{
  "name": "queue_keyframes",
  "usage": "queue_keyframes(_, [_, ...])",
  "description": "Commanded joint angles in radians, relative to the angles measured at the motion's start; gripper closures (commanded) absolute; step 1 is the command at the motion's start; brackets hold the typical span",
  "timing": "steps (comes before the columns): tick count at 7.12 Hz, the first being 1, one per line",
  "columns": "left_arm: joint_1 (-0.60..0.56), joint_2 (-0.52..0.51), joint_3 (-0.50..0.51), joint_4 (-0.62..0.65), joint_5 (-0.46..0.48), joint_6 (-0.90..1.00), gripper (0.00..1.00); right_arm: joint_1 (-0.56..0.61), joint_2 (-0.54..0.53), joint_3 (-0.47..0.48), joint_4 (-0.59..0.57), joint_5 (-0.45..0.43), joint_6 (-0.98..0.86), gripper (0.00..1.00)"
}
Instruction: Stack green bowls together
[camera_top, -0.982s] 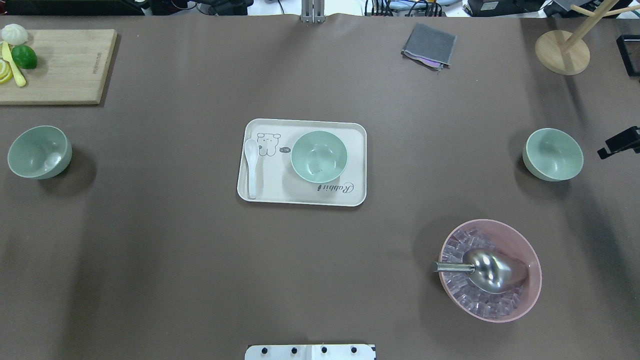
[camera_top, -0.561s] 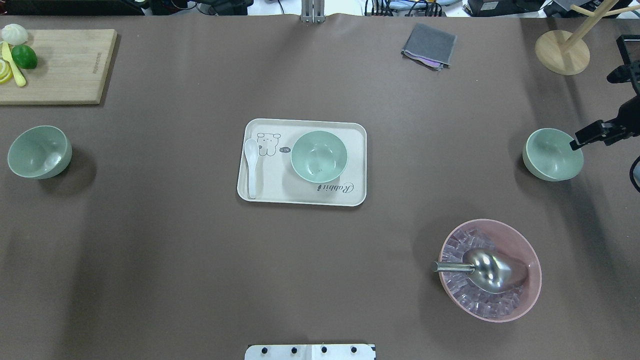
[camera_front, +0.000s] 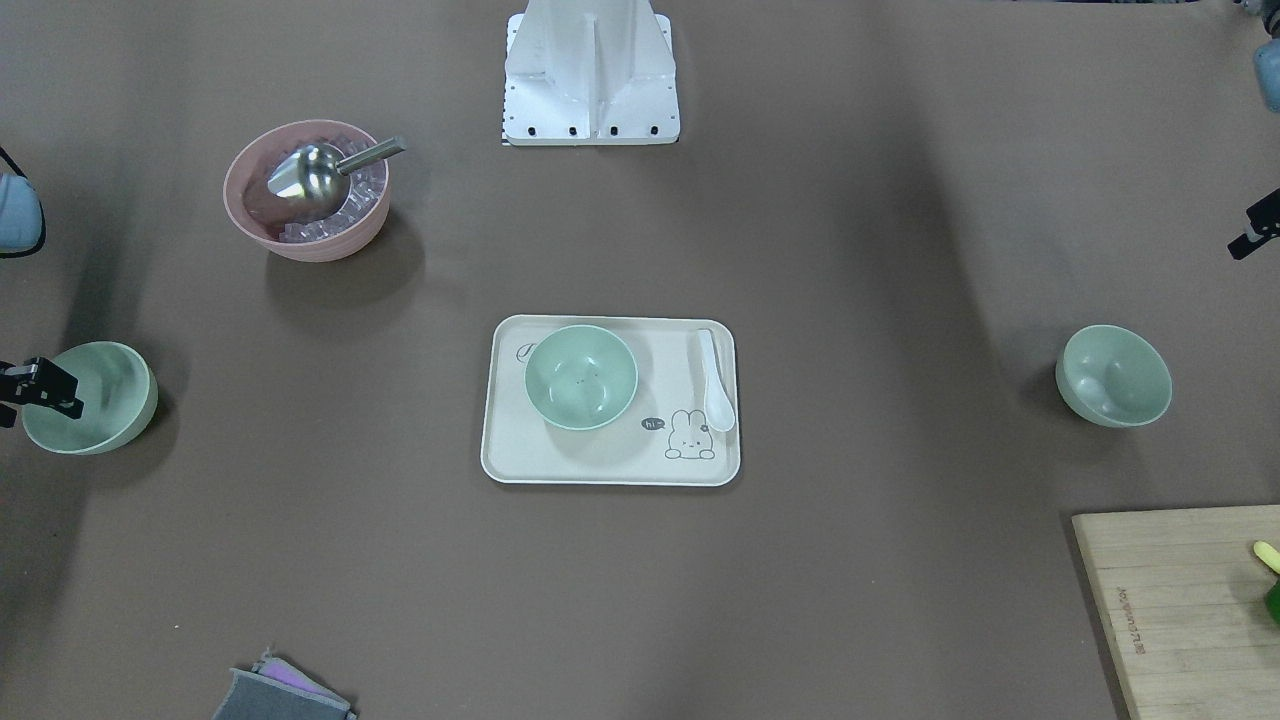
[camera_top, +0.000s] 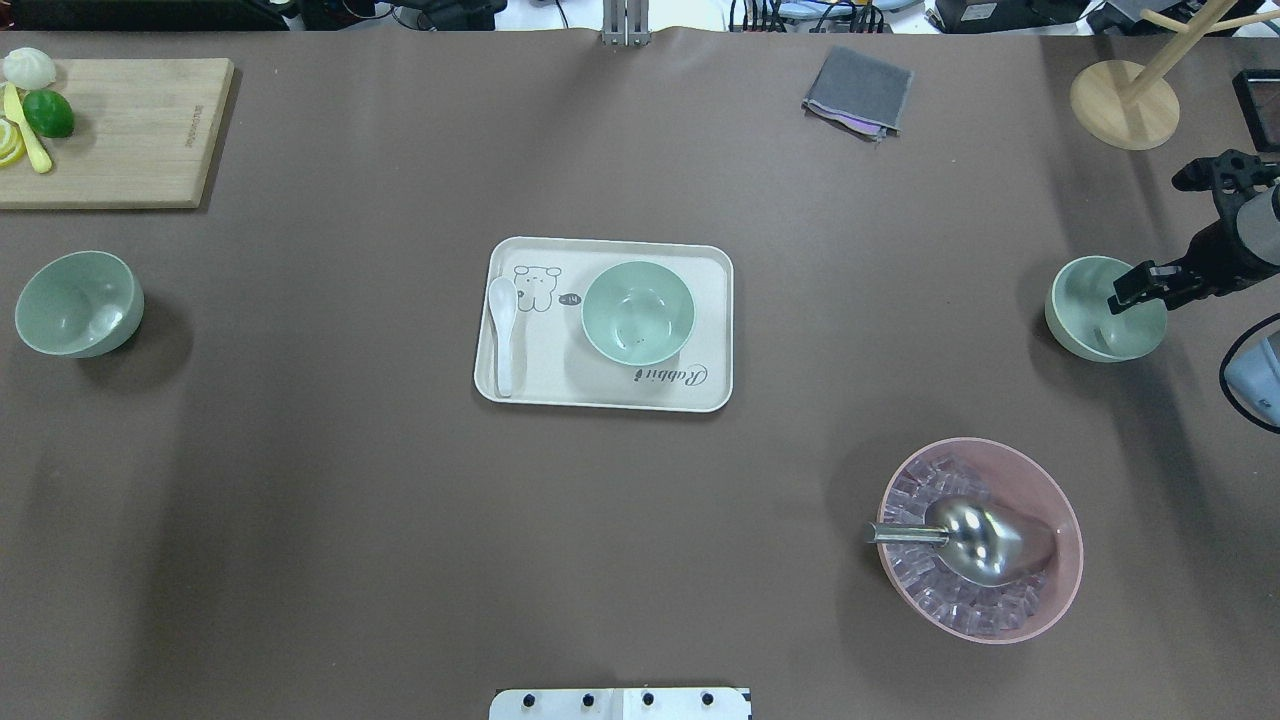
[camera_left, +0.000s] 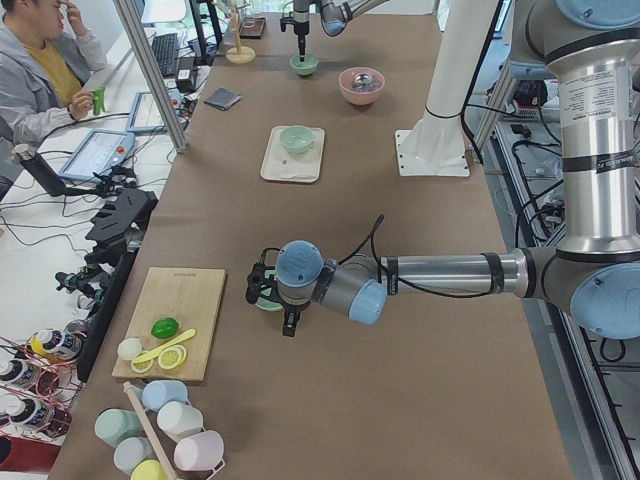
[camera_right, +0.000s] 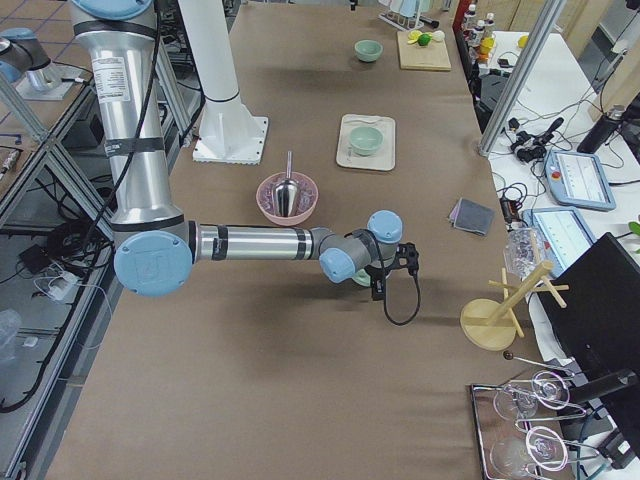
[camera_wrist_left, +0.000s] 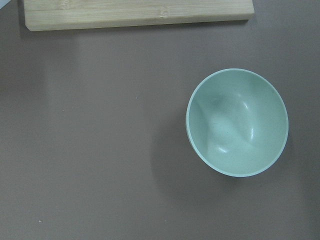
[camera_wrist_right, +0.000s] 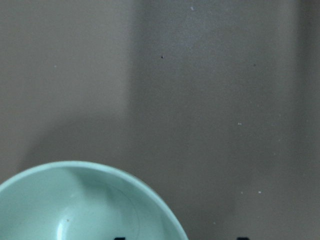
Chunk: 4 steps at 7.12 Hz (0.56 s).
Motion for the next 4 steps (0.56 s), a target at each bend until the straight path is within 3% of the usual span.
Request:
queue_keyframes(1, [0.002,-0.002,0.0,0.002,0.0,-0.003,0.02,-0.002,0.001,0.007,0.006,0.003,0.068,1.0])
queue_keyframes(4, [0.052,-0.034,0.009,0.009,0.001,-0.053,0.02,0.001,0.02,0.04,0.004,0.066,0.153,1.0])
